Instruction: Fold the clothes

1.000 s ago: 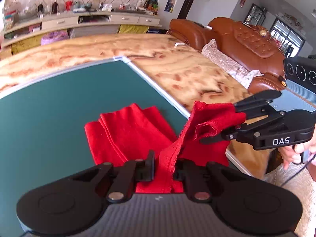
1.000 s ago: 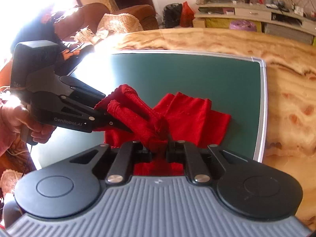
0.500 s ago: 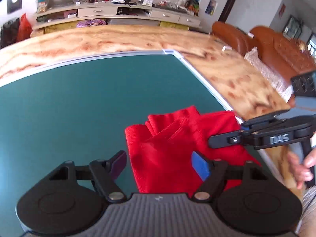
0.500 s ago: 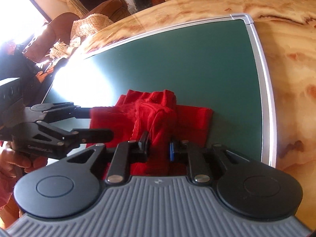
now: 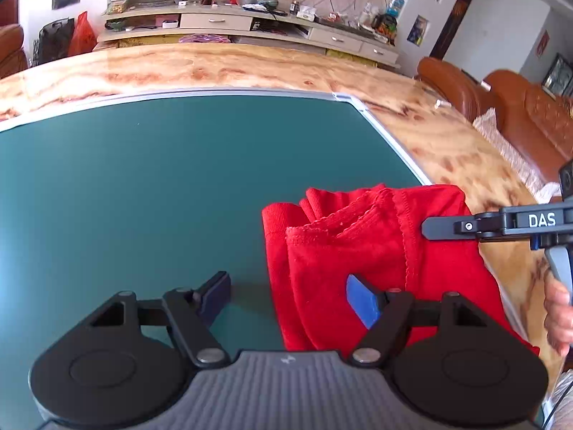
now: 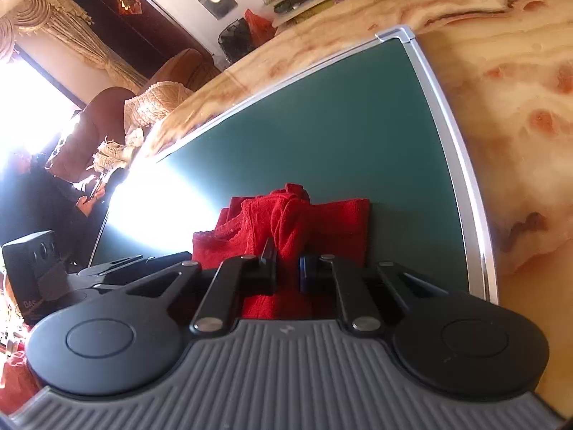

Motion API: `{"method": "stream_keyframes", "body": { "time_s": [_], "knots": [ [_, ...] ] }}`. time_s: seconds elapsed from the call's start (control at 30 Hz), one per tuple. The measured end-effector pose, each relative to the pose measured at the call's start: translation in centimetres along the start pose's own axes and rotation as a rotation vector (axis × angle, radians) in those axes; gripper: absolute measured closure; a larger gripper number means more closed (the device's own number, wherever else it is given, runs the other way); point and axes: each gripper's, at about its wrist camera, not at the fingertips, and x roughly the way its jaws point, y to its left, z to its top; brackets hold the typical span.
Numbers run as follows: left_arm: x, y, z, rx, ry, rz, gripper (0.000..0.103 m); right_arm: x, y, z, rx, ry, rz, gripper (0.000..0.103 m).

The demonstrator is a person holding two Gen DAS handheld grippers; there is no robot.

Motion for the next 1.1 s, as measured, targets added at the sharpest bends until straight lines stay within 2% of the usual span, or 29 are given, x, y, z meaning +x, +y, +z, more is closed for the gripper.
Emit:
{"method": "stream_keyframes", "body": {
  "time_s": [0.13,0.2,0.27,0.3,0.33,0.4,0.5,0.53,0.67,0.73,0.83,0.9,0.93,0.97,1.0,1.03,1.1],
  "knots": [
    [-0.3,0.2,-0.1,-0.021,-0.023,0.056,0.027,1.1,-0.7,-0.6,0.014,-0.004,-0.049,0.089],
    [-0.5,0.2,-0.2,-0.028,-0.037,0.101,0.027,1.2,-0.4,-0.7,0.005,-0.012,-0.049,0.085],
    [-0.5,0.7,-0.2,-0.059,-0.047,0.150,0.027,1.4,-0.2,-0.7,-0.005,-0.020,-0.047,0.074],
    [-0.5,1.0,-0.2,-0.077,-0.052,0.152,0.027,1.2,0.2,-0.7,-0.015,-0.030,-0.060,0.071],
    [-0.5,1.1,-0.2,-0.085,-0.060,0.143,0.027,0.6,0.6,-0.7,-0.037,-0.057,-0.094,0.066],
    [-0.8,1.1,-0.3,-0.074,-0.072,0.136,0.027,-0.6,1.4,-0.8,-0.081,-0.111,-0.162,0.065],
    [-2.1,0.2,-0.6,-0.040,-0.099,0.128,0.027,-2.7,4.0,-0.9,-0.247,-0.226,-0.237,0.064],
    [-2.8,-0.2,-0.8,-0.033,-0.114,0.110,0.027,-3.0,5.2,-0.8,-0.337,-0.229,-0.236,0.065],
    [-5.2,-3.0,-2.1,0.031,-0.132,0.037,0.027,-0.7,9.2,-0.9,-0.686,-0.101,-0.275,0.065],
    [-5.8,-4.7,-3.1,0.074,-0.116,0.011,0.027,1.7,10.6,-1.0,-0.834,-0.034,-0.326,0.065],
    [-6.4,-6.8,-4.9,0.123,-0.093,-0.039,0.027,4.2,11.6,-0.9,-0.961,0.063,-0.335,0.065],
    [-6.6,-8.0,-6.1,0.162,-0.083,-0.060,0.027,5.2,11.7,-0.7,-0.984,0.115,-0.326,0.065],
    [-6.4,-8.5,-6.5,0.178,-0.077,-0.068,0.026,5.5,11.6,-0.5,-0.982,0.128,-0.320,0.068],
    [-6.2,-8.8,-6.8,0.186,-0.071,-0.071,0.026,5.8,11.5,-0.3,-0.979,0.141,-0.315,0.082],
    [-5.9,-9.0,-7.1,0.187,-0.065,-0.066,0.026,6.1,11.4,-0.1,-0.976,0.154,-0.309,0.088],
    [-5.6,-9.0,-7.3,0.177,-0.056,-0.066,0.026,6.4,11.3,0.1,-0.973,0.167,-0.304,0.093],
    [-4.8,-8.5,-7.5,0.133,-0.030,-0.074,0.026,6.0,10.7,0.3,-0.960,0.181,-0.271,0.095]
  ]
}}
